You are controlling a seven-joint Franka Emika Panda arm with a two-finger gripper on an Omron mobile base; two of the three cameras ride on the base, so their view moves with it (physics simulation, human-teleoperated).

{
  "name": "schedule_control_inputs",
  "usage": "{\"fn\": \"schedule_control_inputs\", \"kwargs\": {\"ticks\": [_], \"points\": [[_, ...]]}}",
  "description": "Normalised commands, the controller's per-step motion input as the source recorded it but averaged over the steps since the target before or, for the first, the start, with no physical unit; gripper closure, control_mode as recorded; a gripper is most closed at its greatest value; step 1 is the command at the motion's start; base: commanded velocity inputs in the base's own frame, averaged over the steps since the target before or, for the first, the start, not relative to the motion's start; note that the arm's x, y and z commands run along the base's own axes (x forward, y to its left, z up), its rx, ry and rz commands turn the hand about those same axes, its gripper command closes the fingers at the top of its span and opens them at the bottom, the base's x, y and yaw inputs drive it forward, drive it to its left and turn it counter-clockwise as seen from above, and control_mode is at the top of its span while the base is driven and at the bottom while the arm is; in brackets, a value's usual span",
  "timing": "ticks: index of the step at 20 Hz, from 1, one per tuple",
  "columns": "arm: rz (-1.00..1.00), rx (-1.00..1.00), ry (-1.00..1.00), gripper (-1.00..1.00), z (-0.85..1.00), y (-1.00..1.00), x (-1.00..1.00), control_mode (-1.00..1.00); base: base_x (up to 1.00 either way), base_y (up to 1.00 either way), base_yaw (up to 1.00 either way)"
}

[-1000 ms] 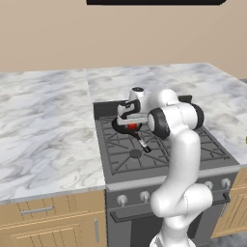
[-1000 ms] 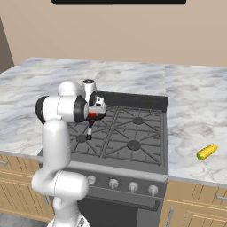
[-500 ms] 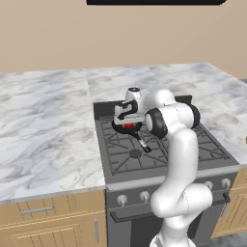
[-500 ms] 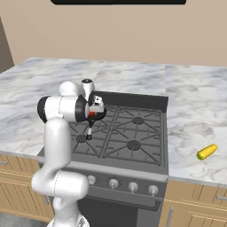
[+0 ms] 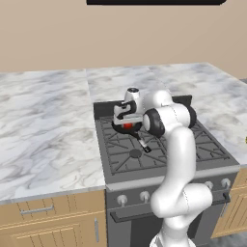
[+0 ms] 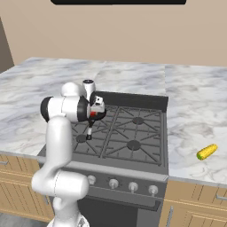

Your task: Put the tomato and corn in the pan. Then turn on the rear left burner and set the heat to medium.

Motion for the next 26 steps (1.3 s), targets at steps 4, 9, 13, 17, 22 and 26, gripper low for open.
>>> {"fn": "schedule_control_inputs", "kwargs": {"ticks": [4, 9, 13, 17, 22, 26], "points": [[0.00, 0.03, 0.00, -1.00, 0.00, -0.03, 0.00, -1.00, 0.00, 0.00, 0.00], [0.00, 0.00, 0.00, -1.00, 0.00, 0.00, 0.00, -1.00, 0.00, 0.00, 0.00], [0.00, 0.00, 0.00, -1.00, 0.03, 0.00, 0.00, -1.00, 0.00, 0.00, 0.00], [0.00, 0.00, -0.01, -1.00, 0.42, 0.00, -0.09, -1.00, 0.00, 0.00, 0.00], [0.00, 0.00, -0.04, -1.00, 0.62, -0.13, -0.28, -1.00, 0.00, 0.00, 0.00], [0.00, 0.00, -0.01, -1.00, 0.35, -0.36, -0.46, -1.00, 0.00, 0.00, 0.00]]}}
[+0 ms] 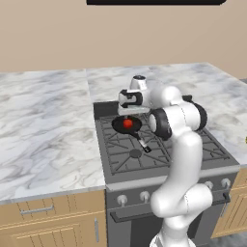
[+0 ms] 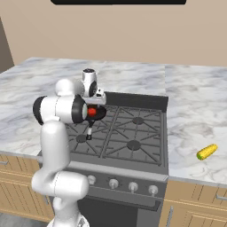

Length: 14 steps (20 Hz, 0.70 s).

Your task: Put the tomato and corn in the pan. Then turn on the rear left burner and set the heat to medium.

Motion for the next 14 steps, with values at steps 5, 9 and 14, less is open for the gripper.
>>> {"fn": "schedule_control_inputs", "kwargs": {"ticks": [5, 9, 14], "points": [[0.00, 0.00, 0.00, -1.00, 0.07, -0.47, -0.83, -1.00, 0.00, 0.00, 0.00], [0.00, 0.00, 0.00, -1.00, 0.09, -0.48, -0.96, -1.00, 0.00, 0.00, 0.00], [0.00, 0.00, -0.02, -1.00, 0.25, -0.40, -0.76, -1.00, 0.00, 0.00, 0.00]]}}
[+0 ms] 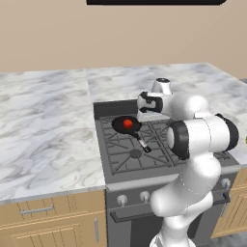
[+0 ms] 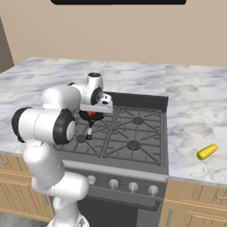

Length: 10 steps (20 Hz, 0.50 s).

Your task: Put the tomato and corn in the pan. Then turn on the rear left burner and set the heat to medium.

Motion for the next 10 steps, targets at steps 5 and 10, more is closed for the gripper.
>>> {"fn": "schedule_control_inputs", "kwargs": {"ticks": [5, 10], "points": [[0.00, 0.00, -0.02, -1.00, 0.22, -0.49, -0.29, -1.00, 0.00, 0.00, 0.00], [0.00, 0.00, 0.00, -1.00, 0.18, -0.53, -0.05, -1.00, 0.00, 0.00, 0.00]]}}
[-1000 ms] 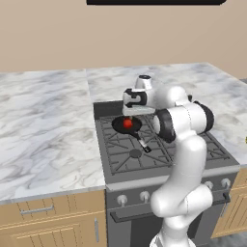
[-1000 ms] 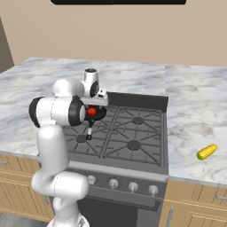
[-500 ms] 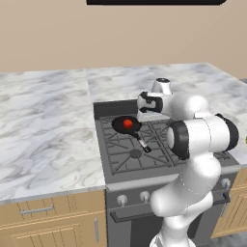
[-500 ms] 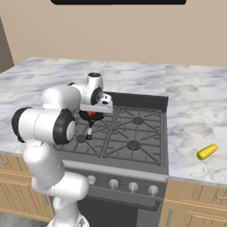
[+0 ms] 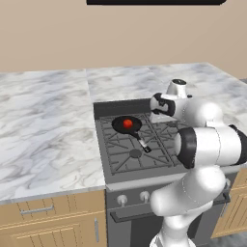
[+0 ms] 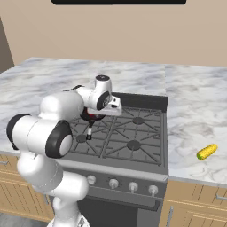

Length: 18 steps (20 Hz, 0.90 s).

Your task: Put the tomato and corn in the pan. Then turn on the rear left burner and set the heat to medium.

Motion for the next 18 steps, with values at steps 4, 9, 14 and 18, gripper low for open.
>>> {"fn": "schedule_control_inputs", "kwargs": {"ticks": [4, 9, 14, 18], "points": [[0.00, 0.00, 0.00, -1.00, 0.11, -0.59, -0.01, -1.00, 0.00, 0.00, 0.00], [0.00, 0.00, 0.00, -1.00, 0.12, -0.59, -0.13, -1.00, 0.00, 0.00, 0.00], [0.00, 0.00, 0.00, -1.00, 0.04, -0.59, -0.25, -1.00, 0.00, 0.00, 0.00], [0.00, 0.00, 0.00, -1.00, 0.00, -0.62, -0.16, -1.00, 0.00, 0.00, 0.00]]}}
